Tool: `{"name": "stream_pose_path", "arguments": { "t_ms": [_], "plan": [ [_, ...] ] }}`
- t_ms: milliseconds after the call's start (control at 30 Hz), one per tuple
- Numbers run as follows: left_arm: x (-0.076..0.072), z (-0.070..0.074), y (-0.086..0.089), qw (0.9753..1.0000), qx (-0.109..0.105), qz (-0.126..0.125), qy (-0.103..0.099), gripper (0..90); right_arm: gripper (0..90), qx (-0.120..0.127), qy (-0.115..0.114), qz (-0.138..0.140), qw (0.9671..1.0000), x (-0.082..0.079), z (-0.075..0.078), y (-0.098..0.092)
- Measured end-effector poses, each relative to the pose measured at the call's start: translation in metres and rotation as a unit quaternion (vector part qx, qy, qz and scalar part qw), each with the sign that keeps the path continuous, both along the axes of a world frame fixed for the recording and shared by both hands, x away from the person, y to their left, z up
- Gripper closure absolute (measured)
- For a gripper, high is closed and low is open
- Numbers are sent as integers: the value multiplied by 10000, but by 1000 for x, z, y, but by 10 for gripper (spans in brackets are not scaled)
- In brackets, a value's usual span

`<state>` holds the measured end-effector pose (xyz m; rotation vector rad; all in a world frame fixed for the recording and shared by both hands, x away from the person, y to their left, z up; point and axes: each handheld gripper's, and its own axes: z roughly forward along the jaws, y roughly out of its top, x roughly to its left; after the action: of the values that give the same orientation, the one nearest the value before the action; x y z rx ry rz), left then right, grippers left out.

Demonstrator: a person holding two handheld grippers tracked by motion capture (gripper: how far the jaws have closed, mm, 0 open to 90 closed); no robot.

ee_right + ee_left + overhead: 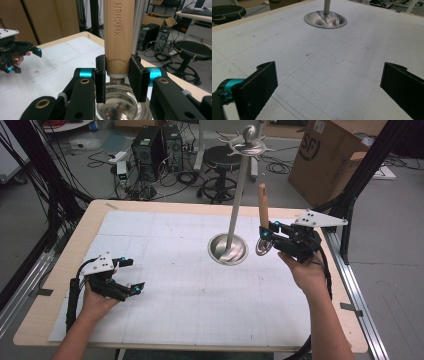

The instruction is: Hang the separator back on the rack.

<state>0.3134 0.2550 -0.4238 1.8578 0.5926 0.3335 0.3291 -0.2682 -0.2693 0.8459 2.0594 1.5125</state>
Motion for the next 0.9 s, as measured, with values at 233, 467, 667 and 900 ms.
{"name": "stream_pose_path", "arguments": {
  "t_ms": [233,467,667,900],
  "plan": [
    [0,0,0,10000,10,-6,6,17,689,1,-65,-92,9999,4,11,0],
    [0,-1,0,10000,-8,-4,33,17,689,16,-182,-159,9997,7,25,4],
    [0,0,0,10000,-13,2,20,17,689,98,-244,-278,9993,8,33,6],
    [1,-1,0,10000,-21,-1,31,17,689,108,-259,-374,9989,11,39,8]
  ]
}}
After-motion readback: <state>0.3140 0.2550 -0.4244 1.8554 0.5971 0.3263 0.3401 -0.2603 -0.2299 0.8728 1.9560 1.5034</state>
